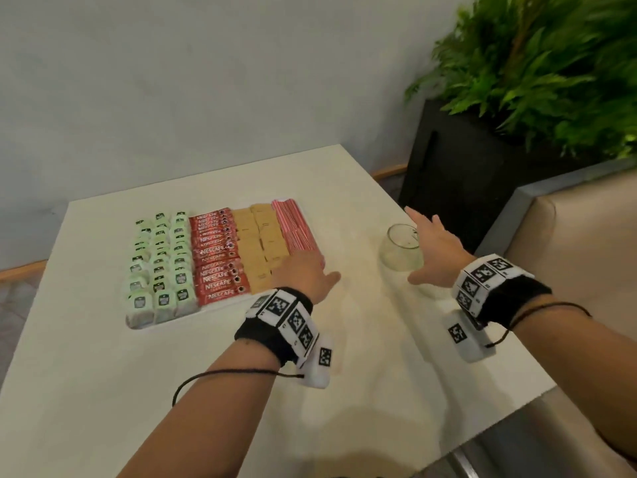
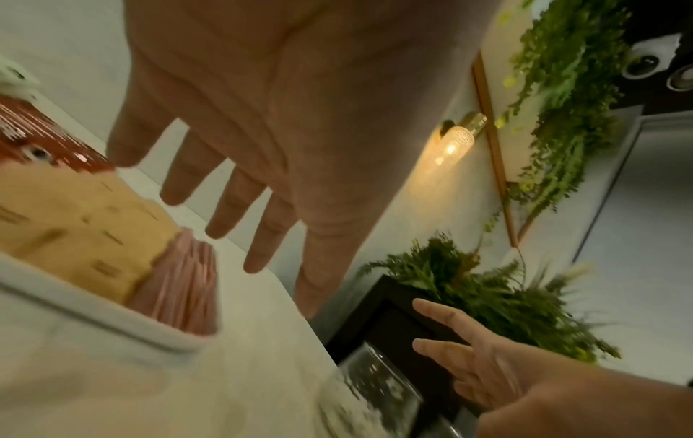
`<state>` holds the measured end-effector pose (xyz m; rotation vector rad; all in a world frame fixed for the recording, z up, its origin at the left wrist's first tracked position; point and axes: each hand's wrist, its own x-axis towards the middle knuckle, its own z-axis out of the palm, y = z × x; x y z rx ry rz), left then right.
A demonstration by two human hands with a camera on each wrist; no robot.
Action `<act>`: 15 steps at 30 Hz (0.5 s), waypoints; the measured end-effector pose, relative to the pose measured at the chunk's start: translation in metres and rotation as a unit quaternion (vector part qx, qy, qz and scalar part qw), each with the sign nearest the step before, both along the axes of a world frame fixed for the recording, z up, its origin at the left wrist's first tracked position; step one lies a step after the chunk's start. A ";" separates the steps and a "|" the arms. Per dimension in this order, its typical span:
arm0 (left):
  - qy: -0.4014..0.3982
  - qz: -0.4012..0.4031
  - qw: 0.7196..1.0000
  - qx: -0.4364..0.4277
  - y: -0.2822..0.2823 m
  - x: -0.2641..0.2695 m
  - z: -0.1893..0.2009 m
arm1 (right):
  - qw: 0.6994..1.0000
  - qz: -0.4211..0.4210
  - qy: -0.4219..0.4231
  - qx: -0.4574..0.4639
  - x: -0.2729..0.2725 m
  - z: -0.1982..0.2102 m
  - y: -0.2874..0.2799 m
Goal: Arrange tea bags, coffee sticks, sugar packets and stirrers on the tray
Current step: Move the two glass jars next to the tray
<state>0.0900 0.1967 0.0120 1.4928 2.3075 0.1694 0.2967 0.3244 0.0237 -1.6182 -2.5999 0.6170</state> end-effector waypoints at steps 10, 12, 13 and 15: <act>-0.204 -0.067 0.976 0.016 0.025 0.113 -0.022 | 0.992 -0.043 0.007 -0.121 0.053 0.002 0.000; -0.252 -0.053 0.965 0.038 0.025 0.125 -0.024 | 0.981 -0.057 0.079 -0.166 0.051 0.006 -0.006; -0.268 -0.029 0.962 0.053 0.029 0.127 -0.036 | 0.974 -0.063 0.112 -0.186 0.050 0.008 -0.007; -0.260 -0.013 0.963 0.072 0.033 0.123 -0.055 | 0.970 -0.064 0.147 -0.185 0.048 0.007 -0.004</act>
